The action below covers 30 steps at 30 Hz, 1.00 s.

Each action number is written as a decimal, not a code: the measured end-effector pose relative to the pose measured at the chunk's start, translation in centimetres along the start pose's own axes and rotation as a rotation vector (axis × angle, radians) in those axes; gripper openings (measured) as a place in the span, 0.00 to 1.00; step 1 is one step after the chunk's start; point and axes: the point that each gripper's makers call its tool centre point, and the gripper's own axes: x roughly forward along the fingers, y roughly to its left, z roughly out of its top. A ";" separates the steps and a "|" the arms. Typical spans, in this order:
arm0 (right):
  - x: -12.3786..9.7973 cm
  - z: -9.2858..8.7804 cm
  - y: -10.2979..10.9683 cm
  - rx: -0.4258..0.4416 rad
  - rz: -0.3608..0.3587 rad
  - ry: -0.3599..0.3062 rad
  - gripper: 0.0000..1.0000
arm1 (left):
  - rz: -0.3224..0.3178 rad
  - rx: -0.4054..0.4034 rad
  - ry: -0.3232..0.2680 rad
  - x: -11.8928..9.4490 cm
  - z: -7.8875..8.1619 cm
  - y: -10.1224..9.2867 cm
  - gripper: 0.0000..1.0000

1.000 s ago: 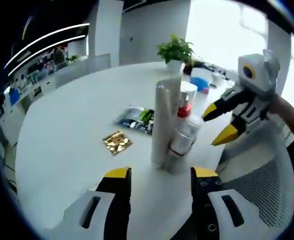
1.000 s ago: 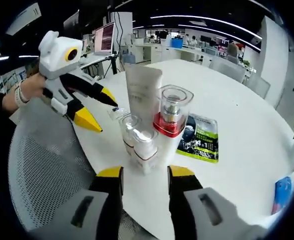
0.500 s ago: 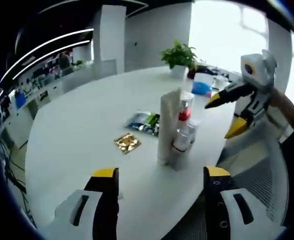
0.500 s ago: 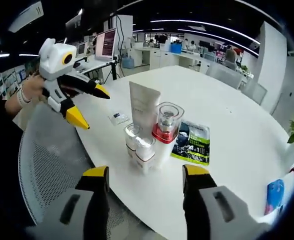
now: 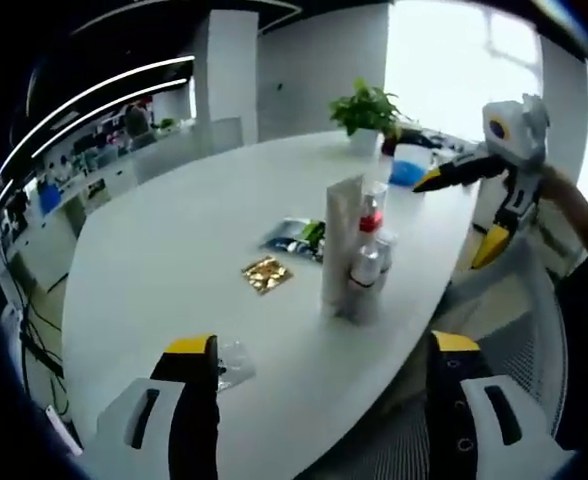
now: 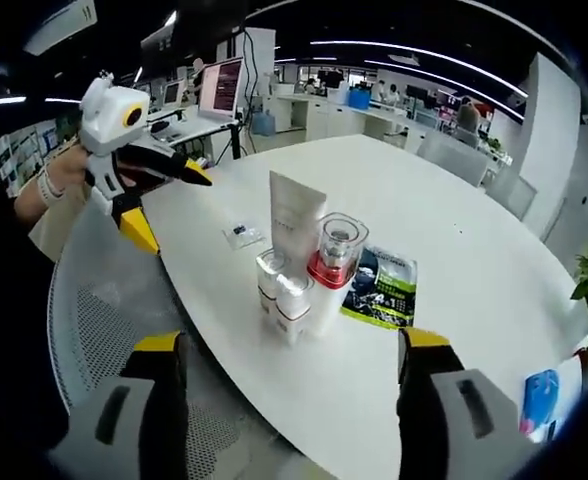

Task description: Arrange the skincare products in the storage area until every visible bottle or jar stands upright without overlapping.

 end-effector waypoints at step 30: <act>1.6 0.4 -4.3 0.005 0.018 0.040 0.99 | 0.010 -0.075 0.007 0.7 0.6 3.9 0.97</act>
